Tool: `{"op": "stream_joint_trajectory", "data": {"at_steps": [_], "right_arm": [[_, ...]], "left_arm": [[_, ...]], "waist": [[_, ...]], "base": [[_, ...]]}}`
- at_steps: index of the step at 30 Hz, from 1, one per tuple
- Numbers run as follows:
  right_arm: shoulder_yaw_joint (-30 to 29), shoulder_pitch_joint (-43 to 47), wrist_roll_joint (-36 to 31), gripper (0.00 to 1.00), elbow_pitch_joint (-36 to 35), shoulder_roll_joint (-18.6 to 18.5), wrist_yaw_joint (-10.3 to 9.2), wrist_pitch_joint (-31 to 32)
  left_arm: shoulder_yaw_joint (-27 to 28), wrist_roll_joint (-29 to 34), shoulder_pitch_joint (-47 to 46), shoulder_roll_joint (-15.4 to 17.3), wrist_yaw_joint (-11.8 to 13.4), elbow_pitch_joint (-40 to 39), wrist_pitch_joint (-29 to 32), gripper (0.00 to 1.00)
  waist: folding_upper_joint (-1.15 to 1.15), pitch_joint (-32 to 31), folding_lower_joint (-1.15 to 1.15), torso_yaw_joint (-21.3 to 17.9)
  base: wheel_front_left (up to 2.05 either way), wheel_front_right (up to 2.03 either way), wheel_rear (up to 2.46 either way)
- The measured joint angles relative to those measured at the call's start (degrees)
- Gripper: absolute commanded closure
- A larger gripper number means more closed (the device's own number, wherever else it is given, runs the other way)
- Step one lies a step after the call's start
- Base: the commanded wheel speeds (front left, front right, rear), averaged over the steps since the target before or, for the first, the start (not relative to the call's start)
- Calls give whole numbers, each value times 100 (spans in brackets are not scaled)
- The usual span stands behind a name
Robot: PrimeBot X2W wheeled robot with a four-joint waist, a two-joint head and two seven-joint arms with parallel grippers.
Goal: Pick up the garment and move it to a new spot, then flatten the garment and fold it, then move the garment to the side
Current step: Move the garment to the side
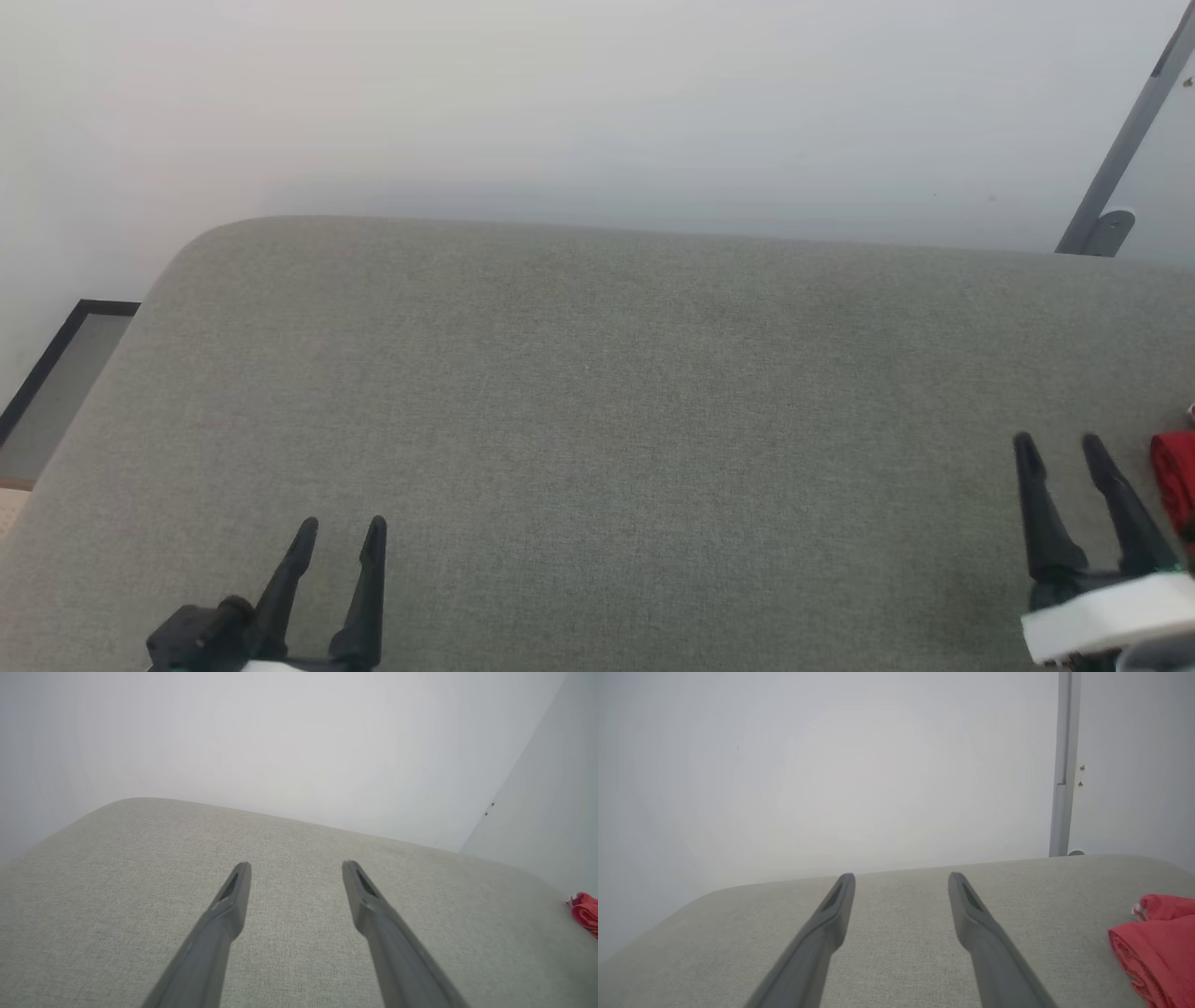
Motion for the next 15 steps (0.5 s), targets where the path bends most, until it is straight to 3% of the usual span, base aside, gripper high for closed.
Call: {"op": "stream_joint_trajectory", "data": {"at_steps": [15], "right_arm": [[-677, 896, -241, 0, -848, 400, 0, 0]], "left_arm": [[136, 202, 512, -14, 0, -667, 0, 0]], "waist": [[0, -2, 0, -10]], "base": [[0, 0, 0]]}}
